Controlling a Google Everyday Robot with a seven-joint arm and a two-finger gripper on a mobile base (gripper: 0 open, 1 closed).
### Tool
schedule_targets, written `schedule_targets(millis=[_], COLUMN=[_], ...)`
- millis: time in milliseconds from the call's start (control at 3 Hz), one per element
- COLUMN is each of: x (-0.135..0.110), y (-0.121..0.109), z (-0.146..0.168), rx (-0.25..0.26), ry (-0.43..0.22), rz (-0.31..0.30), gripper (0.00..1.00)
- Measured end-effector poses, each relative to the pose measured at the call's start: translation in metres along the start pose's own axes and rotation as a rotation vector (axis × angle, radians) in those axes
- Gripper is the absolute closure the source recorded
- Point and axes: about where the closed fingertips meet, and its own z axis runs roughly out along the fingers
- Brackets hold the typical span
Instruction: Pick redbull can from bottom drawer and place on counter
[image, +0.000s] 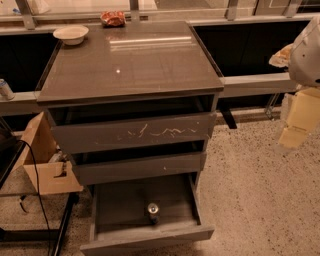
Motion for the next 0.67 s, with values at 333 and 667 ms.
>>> schedule_targets(millis=[333,667], x=[0.0,0.007], y=[0.0,0.004], z=[0.0,0.013], rx=[0.0,0.001], ry=[0.0,-0.021], rz=[0.0,0.018], gripper=[0.0,0.0])
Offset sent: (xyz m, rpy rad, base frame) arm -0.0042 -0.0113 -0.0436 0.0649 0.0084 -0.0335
